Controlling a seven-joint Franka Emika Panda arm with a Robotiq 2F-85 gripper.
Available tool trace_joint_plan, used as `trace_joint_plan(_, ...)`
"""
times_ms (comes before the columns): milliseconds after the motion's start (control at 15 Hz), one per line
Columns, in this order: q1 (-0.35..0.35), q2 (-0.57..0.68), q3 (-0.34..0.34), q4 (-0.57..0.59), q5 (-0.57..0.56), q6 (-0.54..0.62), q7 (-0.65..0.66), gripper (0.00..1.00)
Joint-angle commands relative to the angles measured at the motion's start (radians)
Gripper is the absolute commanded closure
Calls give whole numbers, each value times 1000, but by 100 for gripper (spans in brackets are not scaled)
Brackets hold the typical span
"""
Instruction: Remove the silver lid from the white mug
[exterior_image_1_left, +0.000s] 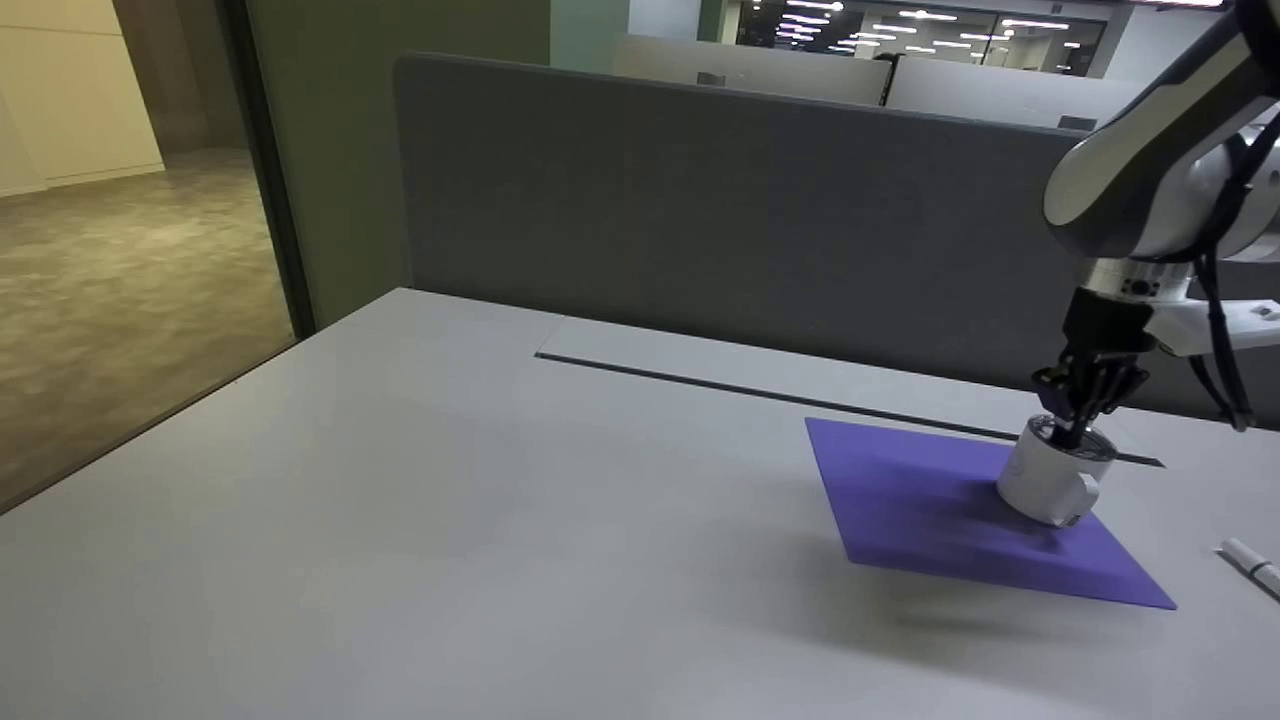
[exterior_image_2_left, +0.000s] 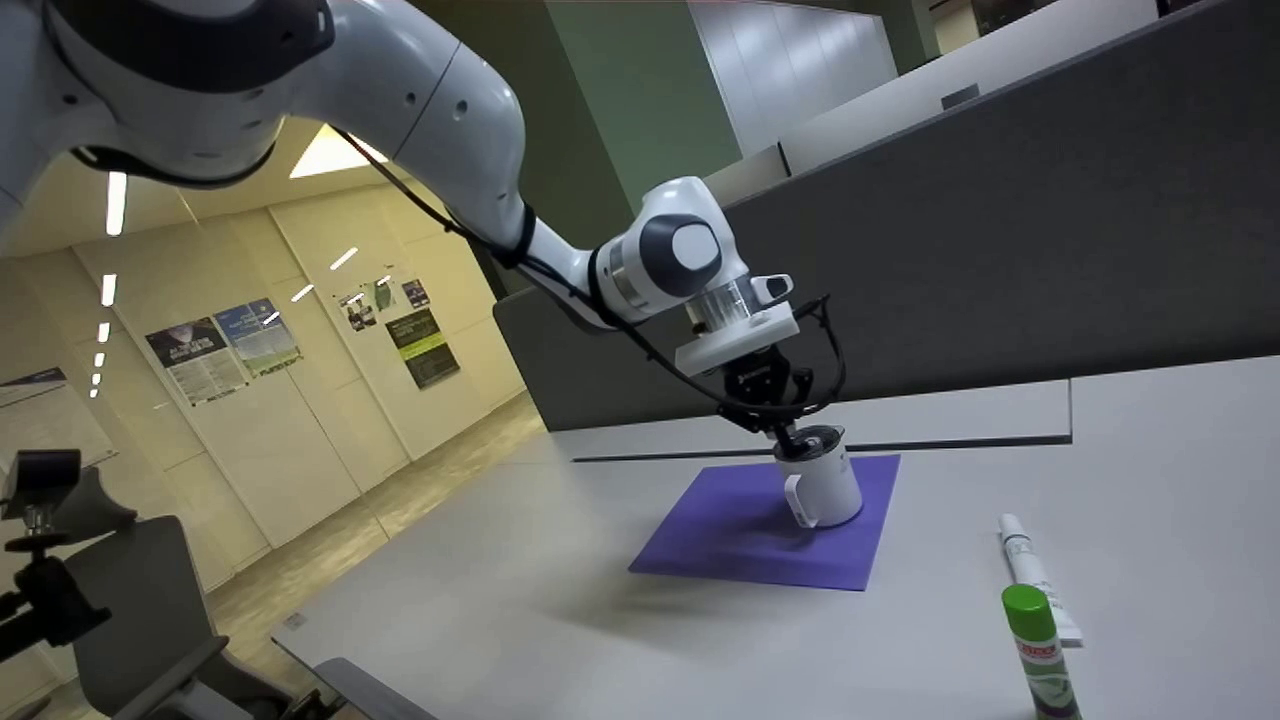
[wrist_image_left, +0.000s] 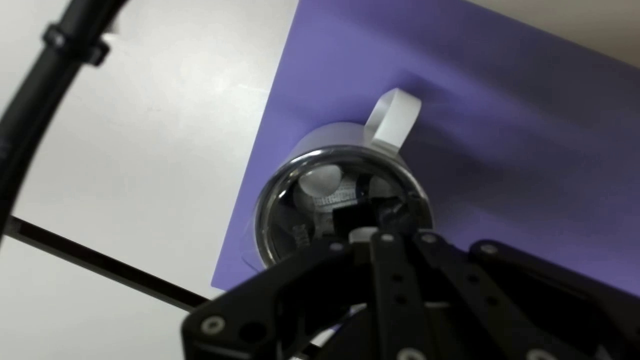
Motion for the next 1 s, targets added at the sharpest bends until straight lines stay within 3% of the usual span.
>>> trace_joint_plan(0, -18, 19, 1, 33, -17, -9, 16, 100)
trace_joint_plan(467, -30, 27, 3, 48, -8, -13, 24, 100)
trace_joint_plan(933, -78, -69, 59, 95, 129, -75, 33, 100)
